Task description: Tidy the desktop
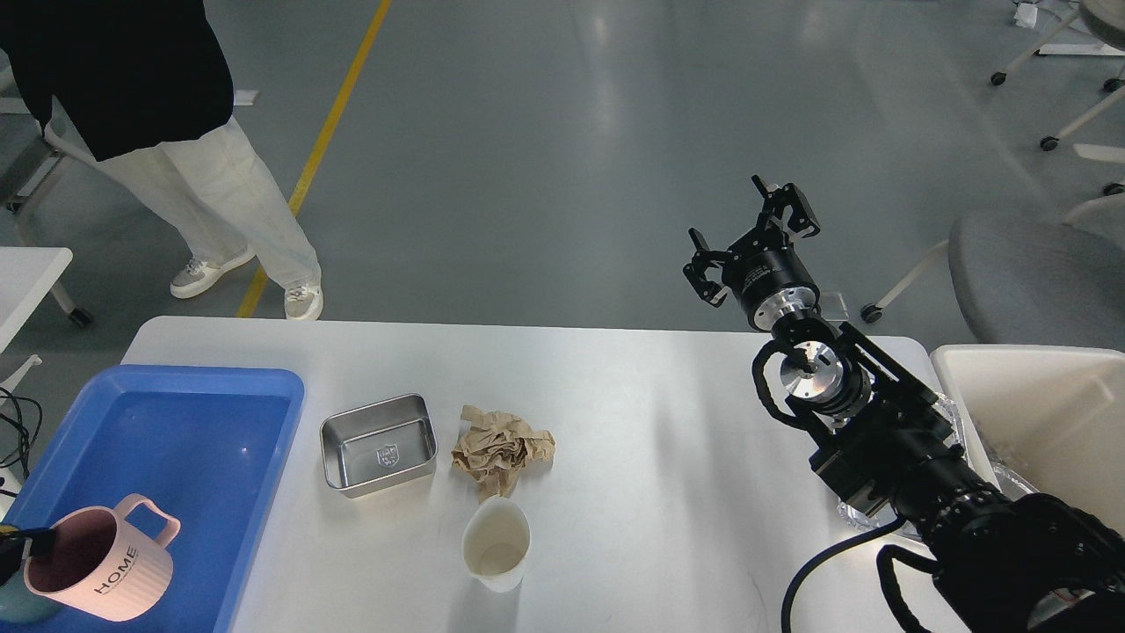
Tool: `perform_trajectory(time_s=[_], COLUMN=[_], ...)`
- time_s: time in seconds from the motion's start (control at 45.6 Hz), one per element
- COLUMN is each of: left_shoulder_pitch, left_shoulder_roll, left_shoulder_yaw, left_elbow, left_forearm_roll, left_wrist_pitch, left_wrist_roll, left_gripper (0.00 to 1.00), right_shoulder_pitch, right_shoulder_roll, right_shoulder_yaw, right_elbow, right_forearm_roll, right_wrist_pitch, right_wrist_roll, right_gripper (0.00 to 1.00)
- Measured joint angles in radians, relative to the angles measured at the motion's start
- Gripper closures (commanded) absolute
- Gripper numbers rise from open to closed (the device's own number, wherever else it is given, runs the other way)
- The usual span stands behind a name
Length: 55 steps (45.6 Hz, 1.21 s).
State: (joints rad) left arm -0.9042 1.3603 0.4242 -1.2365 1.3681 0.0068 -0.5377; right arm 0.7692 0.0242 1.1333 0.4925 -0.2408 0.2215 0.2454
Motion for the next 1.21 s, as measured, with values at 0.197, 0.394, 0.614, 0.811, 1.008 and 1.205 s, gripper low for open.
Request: perform_trajectory(time_s=[0.197,0.394,0.614,0.811,1.008,1.205], left_shoulder_pitch=[0.046,0.085,0.109,0.113,0.122,0.123], left_shoulder_roll=[-0.076,-0.120,-0.137,-0.146,-0.147,-0.147], left_shoulder_yaw=[-0.003,-0.004,-0.005,-0.009,-0.008,-0.009], left_elbow=[0.050,0.101,0.126,0.139,0.140,0.139], left_forearm_roll=[-0.016,-0.039,-0.040,-0.050,-0.050,-0.051], left_wrist_pitch=[0.034,0.046,0.057,0.058,0.058,0.058], left_wrist_roll=[0.015,0.017,0.013,0.007,0.008,0.004], left_gripper=[1.00,1.00,1.00,0.91,0.85,0.50], right_shoulder_pitch=[0.001,0.001,0.001,0.001,0.002,0.002], right_shoulder_roll=[-0.009,-0.017,-0.021,-0.021,-0.022,-0.023], right_shoulder_yaw=[0.000,0.000,0.000,0.000,0.000,0.000], right_elbow=[0.000,0.000,0.001,0.002,0.002,0.002], right_forearm_roll=[0.000,0.000,0.000,0.000,0.000,0.000], right_wrist_pitch=[0.000,0.000,-0.001,-0.001,-0.001,-0.001], right_wrist_roll=[0.000,0.000,0.000,0.000,0.000,0.000], right_gripper=[0.00,0.00,0.00,0.00,0.00,0.00])
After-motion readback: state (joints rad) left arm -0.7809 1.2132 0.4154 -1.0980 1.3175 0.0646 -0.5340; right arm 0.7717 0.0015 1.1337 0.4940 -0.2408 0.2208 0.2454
